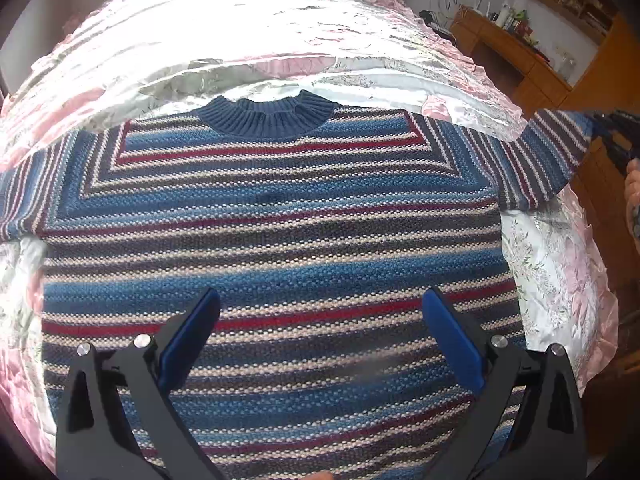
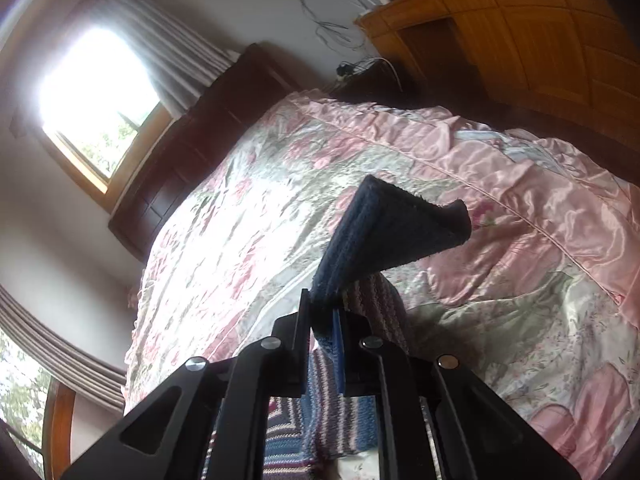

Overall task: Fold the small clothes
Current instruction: 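Grasp a sweater sleeve cuff with the right gripper and lift it, then lay the held sleeve across the sweater body toward the collar, open right gripper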

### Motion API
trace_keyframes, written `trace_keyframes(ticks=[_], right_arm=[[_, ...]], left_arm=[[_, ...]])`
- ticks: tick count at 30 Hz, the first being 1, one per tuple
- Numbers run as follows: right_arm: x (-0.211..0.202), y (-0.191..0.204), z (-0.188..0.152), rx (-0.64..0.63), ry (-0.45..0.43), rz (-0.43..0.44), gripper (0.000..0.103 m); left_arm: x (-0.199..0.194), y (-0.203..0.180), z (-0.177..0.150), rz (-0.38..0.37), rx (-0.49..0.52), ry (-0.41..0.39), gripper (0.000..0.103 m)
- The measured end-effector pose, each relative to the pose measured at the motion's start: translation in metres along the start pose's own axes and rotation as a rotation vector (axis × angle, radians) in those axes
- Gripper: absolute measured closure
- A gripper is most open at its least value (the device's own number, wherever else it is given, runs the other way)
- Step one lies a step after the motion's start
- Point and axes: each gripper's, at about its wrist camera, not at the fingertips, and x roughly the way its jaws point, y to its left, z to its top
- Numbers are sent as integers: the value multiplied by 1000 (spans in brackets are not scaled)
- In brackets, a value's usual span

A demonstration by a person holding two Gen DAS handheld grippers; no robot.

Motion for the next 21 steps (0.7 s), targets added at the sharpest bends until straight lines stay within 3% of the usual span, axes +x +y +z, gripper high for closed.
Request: trace_keyframes(ticks=[9, 16, 21], right_arm=[[26, 124, -66, -259, 43, 21, 94], [78, 178, -135, -385, 150, 14, 94], [116, 201, -196, -514, 229, -56, 94]], left_arm=[[-29, 19, -8, 127, 81, -85, 3], [-36, 35, -14, 172, 100, -113, 3], [-37, 46, -16, 178, 85, -116, 3]])
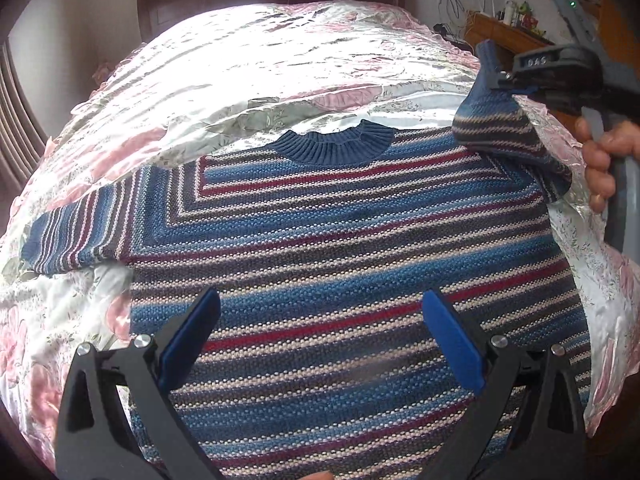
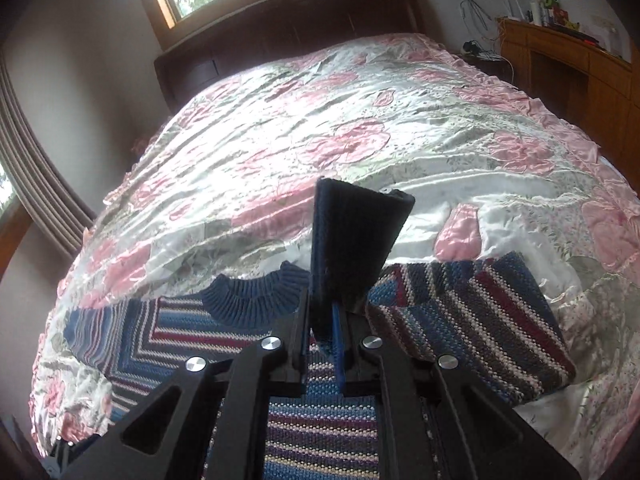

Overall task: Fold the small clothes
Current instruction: 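Lay the held sleeve across the sweater body toward the collar, open right gripper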

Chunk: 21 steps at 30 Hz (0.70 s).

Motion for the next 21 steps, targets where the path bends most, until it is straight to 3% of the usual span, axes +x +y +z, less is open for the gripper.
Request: trace_keyframes(ticks=[7, 14, 17, 19, 21], right_arm=[[59, 55, -56, -272, 87, -171, 94], [94, 82, -95, -413, 170, -267, 91], [102, 85, -107, -426, 220, -244, 71], [96, 88, -112, -430, 214, -210, 51], [80, 82, -115, -369, 206, -148, 45]], left_arm=[[1, 3, 0, -22, -10, -5, 3], [3, 0, 5, -70, -23, -2, 3], [9, 6, 9, -158, -80, 17, 3], [19, 15, 13, -278, -159, 42, 3], [35, 26, 19, -422, -262, 91, 3]])
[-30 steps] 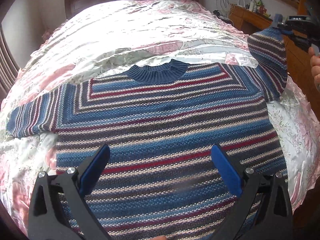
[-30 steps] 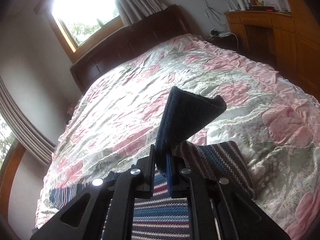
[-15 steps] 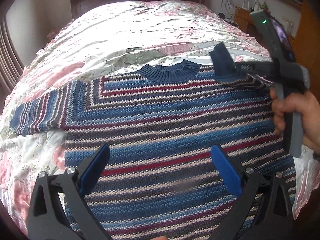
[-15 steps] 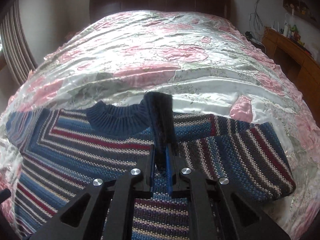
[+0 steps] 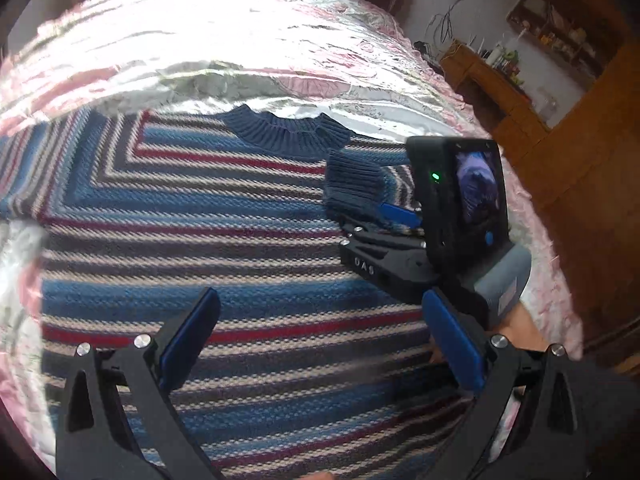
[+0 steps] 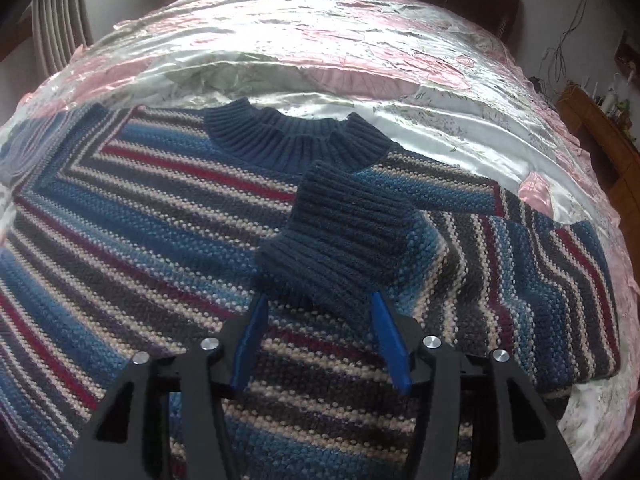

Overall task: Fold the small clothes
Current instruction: 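Lay the held sleeve across the sweater body toward the collar, open right gripper, then grasp the other sleeve cuff with the left gripper and fold it across the body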

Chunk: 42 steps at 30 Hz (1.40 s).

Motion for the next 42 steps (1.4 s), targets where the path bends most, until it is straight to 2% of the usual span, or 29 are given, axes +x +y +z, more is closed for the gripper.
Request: trace_keyframes(ticks=[2, 4, 6, 9, 11, 13, 16, 18, 20, 21, 23, 25, 26, 27, 28, 30, 34, 39, 42], right_arm=[[-18, -16, -14, 144, -15, 93, 41], [-38, -38, -38, 313, -53, 174, 39], [-57, -49, -67, 430, -106, 231, 36], [-76, -49, -102, 510, -177, 307, 35], [-84, -46, -117, 528, -228, 343, 33], [-89, -42, -125, 528, -266, 393, 31], [-91, -37, -131, 518, -331, 451, 31], [-85, -36, -137, 527, -339, 446, 31], [-74, -36, -139, 537, -303, 444, 31], [-72, -38, -139, 553, -296, 469, 31], [-76, -41, -138, 560, -311, 500, 31], [-78, -41, -138, 556, -320, 505, 31], [-77, -41, -138, 562, -314, 515, 31], [-75, -41, -139, 568, -306, 521, 31], [-73, -41, -140, 573, -299, 522, 31], [-69, -42, -140, 583, -292, 522, 31], [-63, -44, -140, 590, -282, 528, 31], [-60, -41, -139, 583, -273, 523, 30], [-59, -39, -138, 582, -270, 520, 30]], left_arm=[[16, 13, 14, -159, -112, 43, 3], [37, 24, 29, -268, -219, 74, 3], [64, 29, 41, -336, -299, 118, 3], [104, 34, 57, -393, -399, 176, 3], [127, 33, 64, -401, -443, 199, 3], [146, 27, 73, -404, -439, 213, 3], [170, 19, 81, -377, -462, 228, 3], [180, 18, 84, -364, -492, 228, 3], [182, 17, 88, -361, -529, 203, 5], [181, 16, 90, -364, -548, 187, 8], [178, 14, 92, -368, -571, 184, 43], [177, 10, 94, -336, -563, 189, 53], [177, 8, 95, -324, -555, 201, 70], [178, 7, 96, -313, -546, 216, 79], [178, 6, 97, -284, -541, 222, 95], [176, 5, 98, -257, -537, 225, 96], [161, -15, 119, -223, -438, 206, 97], [116, -49, 174, -231, -265, 132, 97], [84, -54, 204, -216, -188, 81, 97]])
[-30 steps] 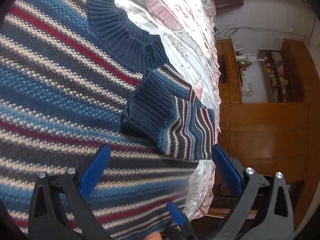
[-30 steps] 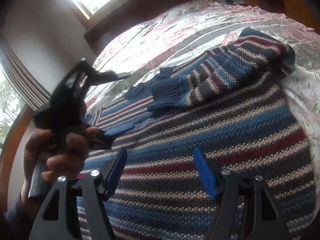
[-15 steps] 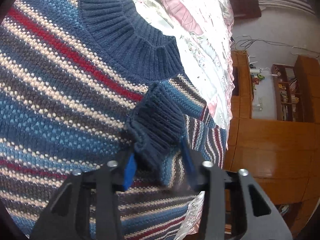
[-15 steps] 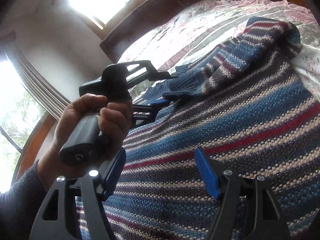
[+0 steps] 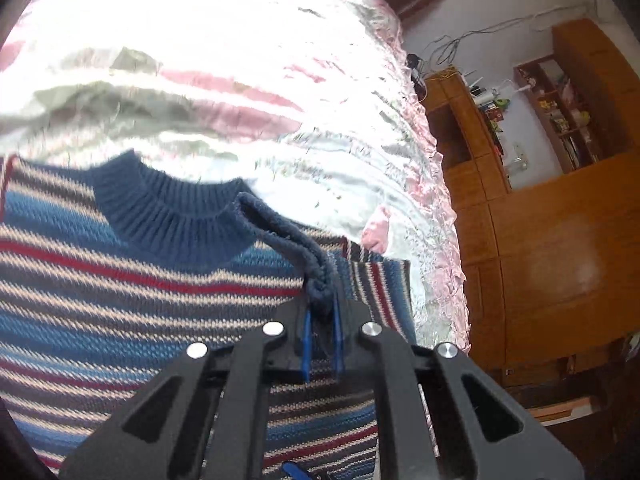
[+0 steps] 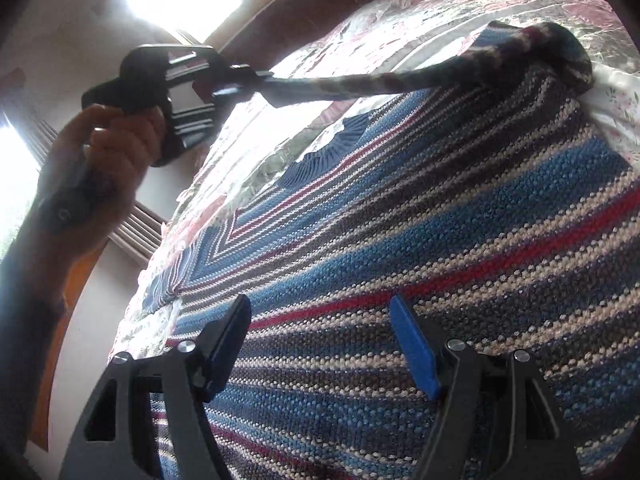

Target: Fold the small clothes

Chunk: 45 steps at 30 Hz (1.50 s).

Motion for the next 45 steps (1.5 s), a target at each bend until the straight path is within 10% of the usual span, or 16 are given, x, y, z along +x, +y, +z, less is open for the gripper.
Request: trace_keyframes(ticks=[7, 24, 27, 30, 31, 37, 45], right_arm=[[6, 1, 1, -2, 7, -8, 29], [10, 7, -4, -24, 10, -26, 29], [10, 7, -3, -22, 11, -25, 29], [9, 4, -1, -18, 13, -23, 29], [9, 5, -1, -16, 13, -23, 29], [9, 6, 1, -18, 17, -25, 29], [10, 5, 4, -20, 34, -28, 28]], left_arm=[[-48, 18, 18, 18, 57, -46, 97], [-20, 207, -57, 94, -229, 27, 94], [-26, 203, -58, 224, -235, 33, 85], [-48, 166, -54, 400, -145, -55, 48], [-57, 153, -52, 402, -120, -109, 33], [-31, 103, -38, 183, 6, -99, 31], [7, 156, -43, 227, -85, -14, 40]])
